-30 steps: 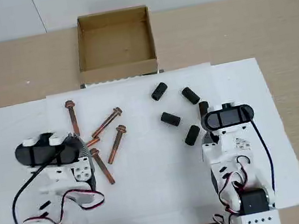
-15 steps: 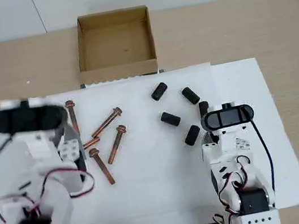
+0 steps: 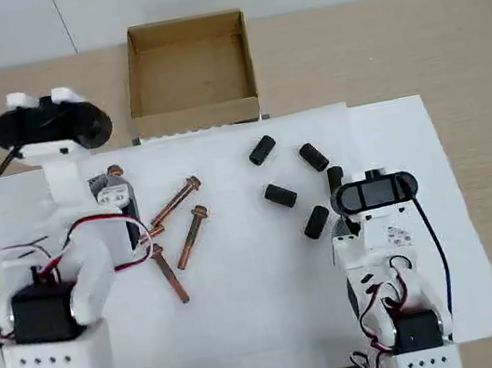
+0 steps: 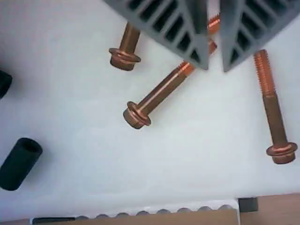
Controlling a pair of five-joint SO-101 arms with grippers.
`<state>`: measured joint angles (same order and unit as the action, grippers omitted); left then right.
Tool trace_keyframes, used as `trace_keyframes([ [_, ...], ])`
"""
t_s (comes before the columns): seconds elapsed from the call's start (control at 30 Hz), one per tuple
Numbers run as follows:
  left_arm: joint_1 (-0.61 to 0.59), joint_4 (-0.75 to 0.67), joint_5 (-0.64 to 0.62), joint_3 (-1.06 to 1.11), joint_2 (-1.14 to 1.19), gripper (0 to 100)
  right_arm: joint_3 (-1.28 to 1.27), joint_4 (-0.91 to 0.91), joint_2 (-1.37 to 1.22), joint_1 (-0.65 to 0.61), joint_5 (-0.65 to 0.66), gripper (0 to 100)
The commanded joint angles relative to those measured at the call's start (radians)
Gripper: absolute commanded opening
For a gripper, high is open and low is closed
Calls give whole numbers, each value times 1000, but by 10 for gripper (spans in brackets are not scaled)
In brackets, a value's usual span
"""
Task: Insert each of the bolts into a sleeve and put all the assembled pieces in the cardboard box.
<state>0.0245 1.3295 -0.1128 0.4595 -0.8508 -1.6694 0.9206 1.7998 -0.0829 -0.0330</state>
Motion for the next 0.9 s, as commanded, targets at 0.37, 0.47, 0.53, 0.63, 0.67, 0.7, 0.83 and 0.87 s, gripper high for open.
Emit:
trace_keyframes([
  [0.37, -3, -3, -114, -93, 120, 6, -14, 1, 16, -51, -8, 4],
  [0.47, -3, -3, -112, -93, 121, 6, 11, 12, 16, -36, -31, 4],
  [0.53, -3, -3, -112, -93, 121, 6, 69, 41, 16, -25, -28, 4],
  [0.63, -3, -3, -112, -91, 121, 6, 206, 145, 16, -28, -29, 4],
  [0.67, -3, -3, -112, -91, 121, 6, 247, 183, 15, -28, -29, 4],
  [0.7, -3, -3, -114, -91, 121, 6, 285, 220, 10, -28, -26, 4],
  [0.83, 3, 3, -117, -91, 121, 6, 428, 329, -82, -25, -25, 4],
  [0.87, 5, 3, -117, -91, 121, 6, 466, 341, -124, -24, -25, 4],
])
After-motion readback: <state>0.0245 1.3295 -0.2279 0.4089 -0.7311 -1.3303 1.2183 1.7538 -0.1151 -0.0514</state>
